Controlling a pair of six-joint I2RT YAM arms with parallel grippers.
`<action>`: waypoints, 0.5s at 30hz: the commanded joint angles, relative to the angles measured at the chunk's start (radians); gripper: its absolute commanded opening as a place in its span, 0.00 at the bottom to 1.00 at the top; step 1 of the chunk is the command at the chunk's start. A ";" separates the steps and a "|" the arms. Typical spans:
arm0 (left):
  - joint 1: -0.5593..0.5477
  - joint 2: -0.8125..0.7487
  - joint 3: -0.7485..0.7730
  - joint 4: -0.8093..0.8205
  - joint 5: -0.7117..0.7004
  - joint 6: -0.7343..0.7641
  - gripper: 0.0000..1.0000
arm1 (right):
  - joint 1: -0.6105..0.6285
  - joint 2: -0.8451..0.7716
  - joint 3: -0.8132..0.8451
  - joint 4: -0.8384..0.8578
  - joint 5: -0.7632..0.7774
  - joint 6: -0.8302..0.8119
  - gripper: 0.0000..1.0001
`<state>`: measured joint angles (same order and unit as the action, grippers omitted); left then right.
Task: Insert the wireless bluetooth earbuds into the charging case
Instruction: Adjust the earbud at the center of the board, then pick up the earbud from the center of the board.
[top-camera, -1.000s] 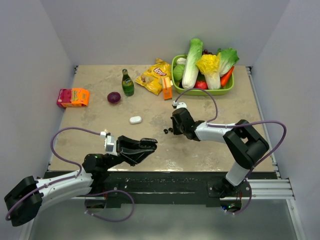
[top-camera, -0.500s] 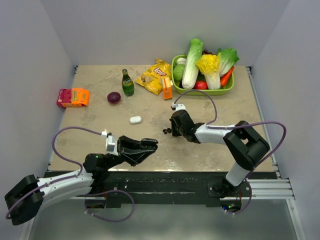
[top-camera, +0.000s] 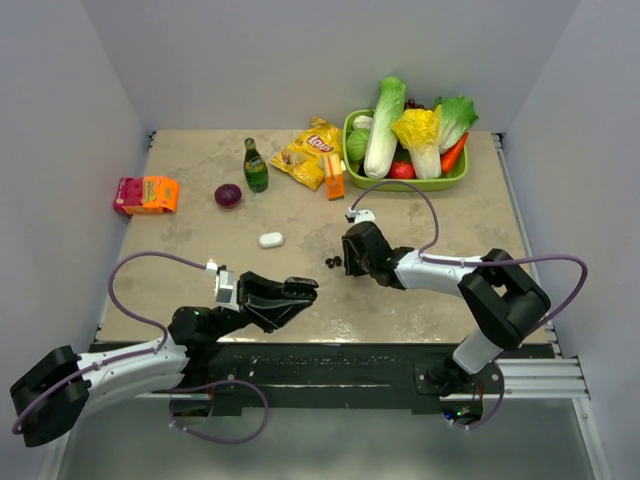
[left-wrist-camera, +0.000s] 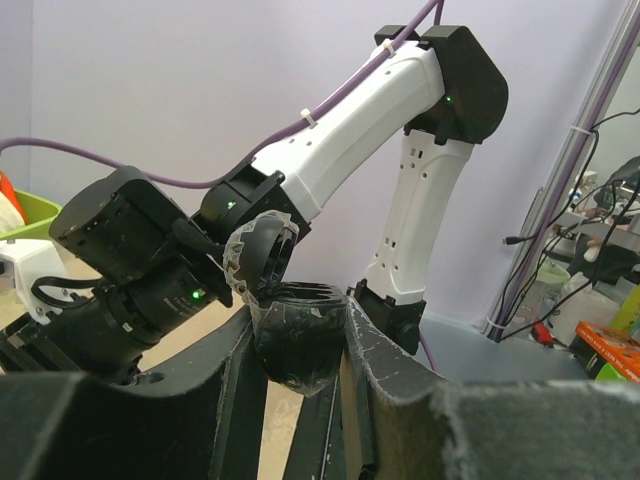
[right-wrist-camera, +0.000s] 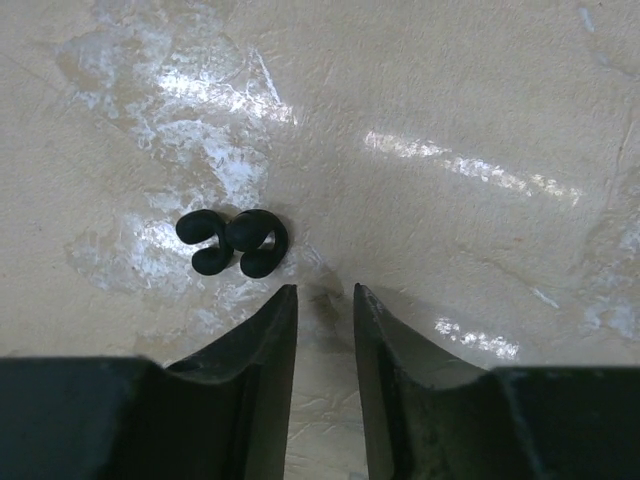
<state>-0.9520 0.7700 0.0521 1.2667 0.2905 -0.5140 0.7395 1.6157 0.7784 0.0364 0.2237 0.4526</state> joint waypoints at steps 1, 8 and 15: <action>-0.010 0.000 -0.195 0.072 -0.021 0.000 0.00 | 0.003 -0.036 0.018 0.003 0.022 -0.011 0.36; -0.013 0.005 -0.193 0.077 -0.019 0.000 0.00 | 0.003 -0.007 0.048 0.036 -0.020 -0.038 0.46; -0.013 0.002 -0.198 0.069 -0.025 0.002 0.00 | 0.001 0.012 0.064 0.048 -0.015 -0.045 0.48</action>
<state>-0.9581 0.7746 0.0521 1.2694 0.2825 -0.5137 0.7395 1.6161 0.7982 0.0452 0.2100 0.4252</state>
